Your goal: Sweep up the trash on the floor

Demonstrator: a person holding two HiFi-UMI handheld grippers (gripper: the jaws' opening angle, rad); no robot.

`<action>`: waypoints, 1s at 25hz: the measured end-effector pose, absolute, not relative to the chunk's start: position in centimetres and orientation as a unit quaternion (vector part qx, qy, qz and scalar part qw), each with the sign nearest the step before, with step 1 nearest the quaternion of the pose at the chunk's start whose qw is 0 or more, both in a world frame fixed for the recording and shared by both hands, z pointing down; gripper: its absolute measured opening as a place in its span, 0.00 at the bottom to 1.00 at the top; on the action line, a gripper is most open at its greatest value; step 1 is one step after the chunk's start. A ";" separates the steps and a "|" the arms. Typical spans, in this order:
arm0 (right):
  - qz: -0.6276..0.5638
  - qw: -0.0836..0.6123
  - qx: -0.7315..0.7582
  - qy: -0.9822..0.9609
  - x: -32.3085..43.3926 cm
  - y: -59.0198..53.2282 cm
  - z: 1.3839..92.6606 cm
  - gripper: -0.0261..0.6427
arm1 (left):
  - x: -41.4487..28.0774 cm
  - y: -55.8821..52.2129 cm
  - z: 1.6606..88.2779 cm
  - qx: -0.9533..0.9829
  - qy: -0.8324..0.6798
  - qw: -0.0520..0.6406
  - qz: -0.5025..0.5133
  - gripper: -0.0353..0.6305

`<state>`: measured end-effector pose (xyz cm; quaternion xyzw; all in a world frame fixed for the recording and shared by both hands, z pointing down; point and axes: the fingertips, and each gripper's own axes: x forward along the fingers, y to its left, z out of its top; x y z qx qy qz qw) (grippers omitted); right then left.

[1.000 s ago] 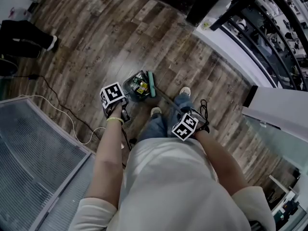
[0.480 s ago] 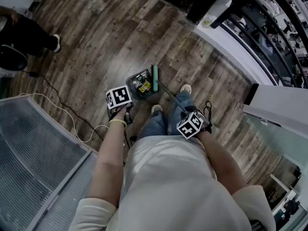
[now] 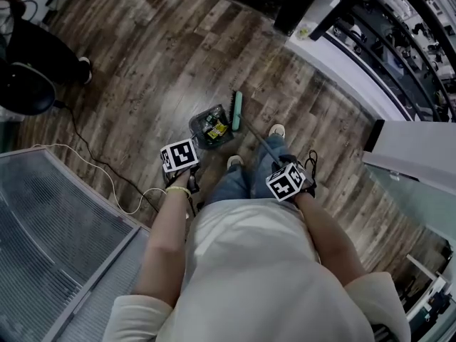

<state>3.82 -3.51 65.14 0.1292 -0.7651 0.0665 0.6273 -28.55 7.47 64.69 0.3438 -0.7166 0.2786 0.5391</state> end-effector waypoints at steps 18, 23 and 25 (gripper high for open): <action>0.100 0.665 0.150 -0.725 7.2 -2.7 66.7 0.19 | -27.6 10.6 64.5 0.348 -0.722 0.530 0.276 0.18; 0.117 0.672 0.164 -0.713 8.3 -3.0 67.1 0.19 | -28.5 10.7 63.8 0.344 -0.730 0.511 0.296 0.18; 0.128 0.672 0.169 -0.709 8.5 -3.0 67.2 0.19 | -28.0 10.7 64.2 0.347 -0.725 0.520 0.288 0.18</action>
